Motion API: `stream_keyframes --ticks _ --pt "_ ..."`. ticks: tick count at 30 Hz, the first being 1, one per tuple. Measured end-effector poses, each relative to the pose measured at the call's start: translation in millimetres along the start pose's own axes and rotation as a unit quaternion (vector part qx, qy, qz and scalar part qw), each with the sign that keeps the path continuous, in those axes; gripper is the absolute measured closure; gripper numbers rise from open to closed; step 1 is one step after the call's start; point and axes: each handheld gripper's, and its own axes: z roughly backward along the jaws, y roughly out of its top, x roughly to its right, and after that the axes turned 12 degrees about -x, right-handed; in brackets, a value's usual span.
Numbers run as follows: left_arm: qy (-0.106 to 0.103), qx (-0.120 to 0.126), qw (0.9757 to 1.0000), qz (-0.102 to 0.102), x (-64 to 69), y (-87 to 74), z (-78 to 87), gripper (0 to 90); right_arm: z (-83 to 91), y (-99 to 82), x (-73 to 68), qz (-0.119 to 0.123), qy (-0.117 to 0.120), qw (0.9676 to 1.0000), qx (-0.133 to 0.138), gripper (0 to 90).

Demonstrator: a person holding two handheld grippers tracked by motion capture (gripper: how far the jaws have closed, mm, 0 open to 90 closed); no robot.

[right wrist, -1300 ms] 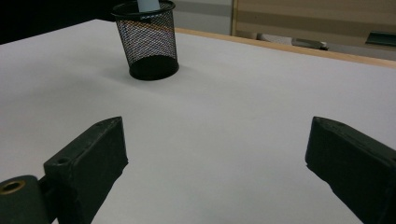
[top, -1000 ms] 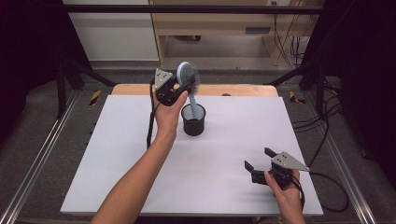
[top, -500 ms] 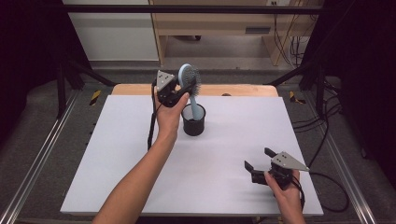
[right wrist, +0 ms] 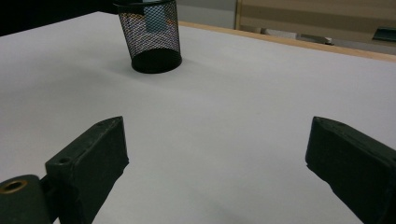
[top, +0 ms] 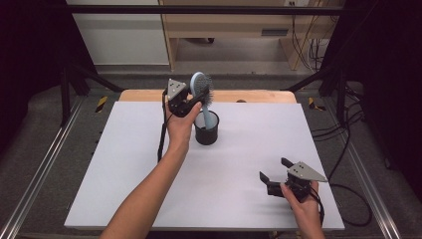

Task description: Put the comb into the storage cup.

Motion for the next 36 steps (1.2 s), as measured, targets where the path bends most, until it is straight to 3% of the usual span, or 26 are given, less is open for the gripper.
stream_keyframes --ticks 17,36 --pt "0.003 -0.012 0.9999 0.005 -4.2 -13.8 -1.9 51.4 -1.3 -0.6 0.0 0.000 0.001 1.0000 -0.001 5.6" --pt "-0.005 -0.018 0.9992 0.035 -6.8 -30.5 -3.6 51.3 -3.0 -0.9 -1.4 0.001 0.006 0.9999 -0.008 5.3"
